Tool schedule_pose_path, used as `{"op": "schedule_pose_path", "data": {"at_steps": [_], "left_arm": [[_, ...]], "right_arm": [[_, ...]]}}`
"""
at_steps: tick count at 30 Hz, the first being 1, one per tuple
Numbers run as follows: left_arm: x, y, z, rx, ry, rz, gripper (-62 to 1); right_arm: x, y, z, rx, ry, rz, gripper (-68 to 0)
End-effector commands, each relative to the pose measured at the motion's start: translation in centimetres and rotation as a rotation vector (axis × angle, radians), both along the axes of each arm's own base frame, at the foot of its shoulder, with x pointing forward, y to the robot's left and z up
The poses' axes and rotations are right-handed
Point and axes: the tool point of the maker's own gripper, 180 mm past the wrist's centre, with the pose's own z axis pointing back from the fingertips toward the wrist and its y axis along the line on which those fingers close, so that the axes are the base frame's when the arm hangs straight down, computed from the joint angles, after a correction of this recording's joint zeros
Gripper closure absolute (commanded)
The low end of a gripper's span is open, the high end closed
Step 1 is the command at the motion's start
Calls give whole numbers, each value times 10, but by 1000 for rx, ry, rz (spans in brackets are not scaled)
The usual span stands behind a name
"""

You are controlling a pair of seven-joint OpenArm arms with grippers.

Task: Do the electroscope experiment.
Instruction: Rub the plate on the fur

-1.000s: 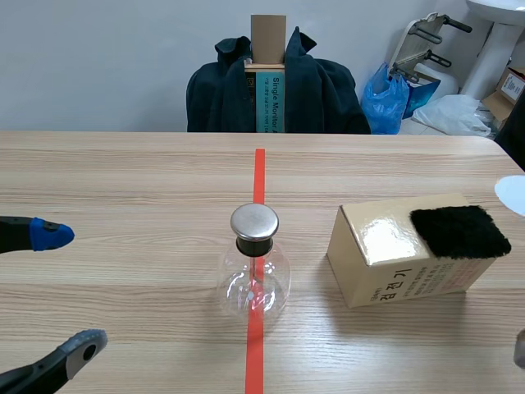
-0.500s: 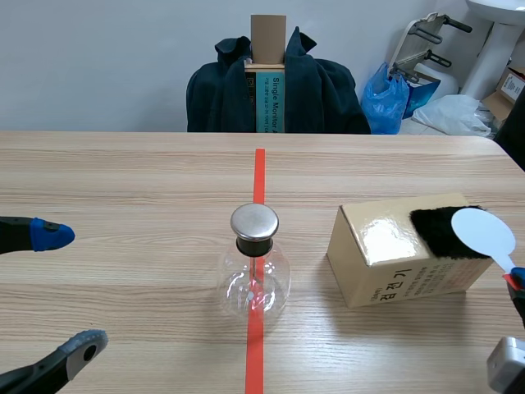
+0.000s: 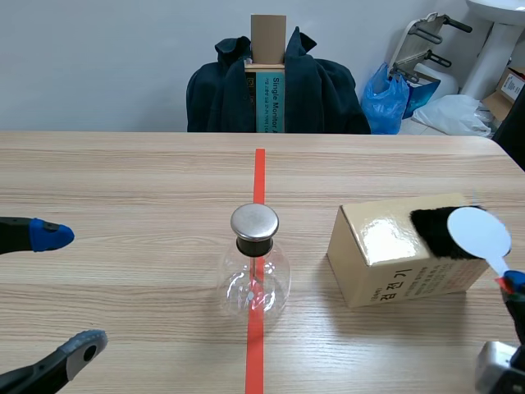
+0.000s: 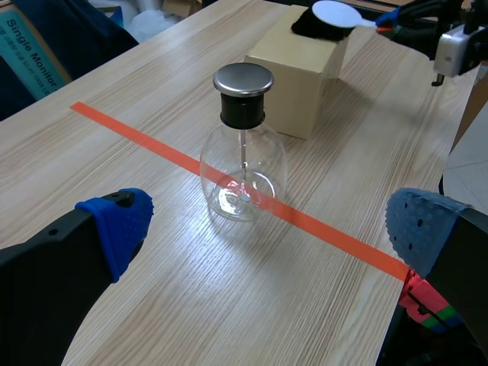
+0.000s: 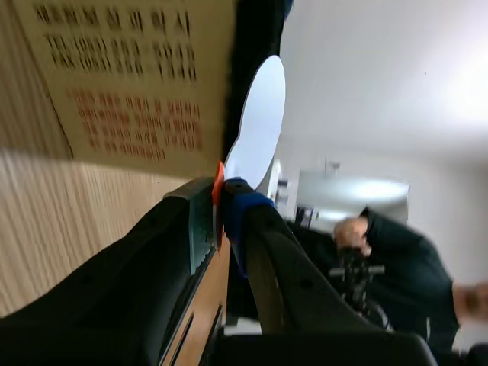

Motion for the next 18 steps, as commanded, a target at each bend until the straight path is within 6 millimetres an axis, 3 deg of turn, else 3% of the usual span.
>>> {"op": "schedule_pose_path", "data": {"at_steps": [1,4,8,9,12,14,17,18], "left_arm": [[1,-4,7,-36,-14,1,-623],[1,-4,7,-36,-14,1,-623],[1,-4,7,-36,-15,1,-623],[1,-4,7,-36,-15,1,-623],[1,-4,7,-36,-15,1,-623],[1,-4,7,-36,-15,1,-623],[1,-4,7,-36,-15,1,-623],[1,-4,7,-36,-14,1,-623]], "right_arm": [[0,11,2,-16,6,81,-7],[-6,29,-3,-28,23,164,-7],[6,-5,4,-78,-20,-21,-7],[6,-4,3,-81,-17,-9,-7],[-5,32,-1,-40,12,192,-7],[-6,37,1,-38,2,218,-7],[10,-3,10,-80,-44,-14,-7],[11,-7,9,-83,-38,-38,-7]]}}
